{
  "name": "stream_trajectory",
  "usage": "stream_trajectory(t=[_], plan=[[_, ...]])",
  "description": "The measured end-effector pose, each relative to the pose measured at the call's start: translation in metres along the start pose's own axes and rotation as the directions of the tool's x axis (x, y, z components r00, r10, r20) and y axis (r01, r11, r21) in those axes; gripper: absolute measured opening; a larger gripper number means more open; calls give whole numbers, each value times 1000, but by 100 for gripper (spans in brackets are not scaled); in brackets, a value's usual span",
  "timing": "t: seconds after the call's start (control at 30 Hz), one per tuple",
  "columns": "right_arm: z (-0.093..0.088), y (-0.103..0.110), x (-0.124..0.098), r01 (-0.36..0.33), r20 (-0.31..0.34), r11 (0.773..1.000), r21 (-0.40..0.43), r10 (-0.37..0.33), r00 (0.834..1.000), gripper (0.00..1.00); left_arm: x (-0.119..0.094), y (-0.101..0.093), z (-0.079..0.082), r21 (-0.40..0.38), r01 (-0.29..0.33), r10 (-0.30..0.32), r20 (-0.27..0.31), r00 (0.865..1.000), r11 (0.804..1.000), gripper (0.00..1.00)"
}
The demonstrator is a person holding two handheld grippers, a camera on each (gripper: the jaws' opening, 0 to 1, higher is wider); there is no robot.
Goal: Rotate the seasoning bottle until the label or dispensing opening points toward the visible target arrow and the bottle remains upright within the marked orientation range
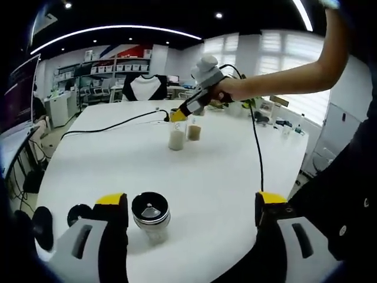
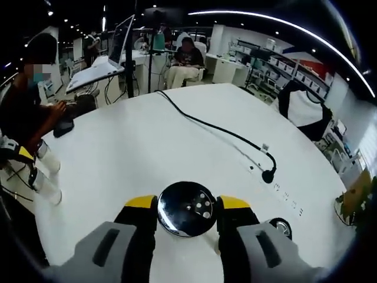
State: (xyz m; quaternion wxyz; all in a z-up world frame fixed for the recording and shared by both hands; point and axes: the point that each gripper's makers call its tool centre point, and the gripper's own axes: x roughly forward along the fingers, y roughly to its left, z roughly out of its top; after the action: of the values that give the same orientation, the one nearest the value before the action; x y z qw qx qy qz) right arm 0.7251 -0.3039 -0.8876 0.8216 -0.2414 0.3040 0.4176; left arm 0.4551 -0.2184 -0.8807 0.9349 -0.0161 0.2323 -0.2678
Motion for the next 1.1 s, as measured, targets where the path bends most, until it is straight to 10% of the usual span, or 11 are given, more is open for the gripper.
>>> stream_trajectory(t=[1.1], plan=[[-21,82,-49,24,15,999,40,-25,1000,37,-30,-21,-19,63,143,-141,-39,989,988,91]])
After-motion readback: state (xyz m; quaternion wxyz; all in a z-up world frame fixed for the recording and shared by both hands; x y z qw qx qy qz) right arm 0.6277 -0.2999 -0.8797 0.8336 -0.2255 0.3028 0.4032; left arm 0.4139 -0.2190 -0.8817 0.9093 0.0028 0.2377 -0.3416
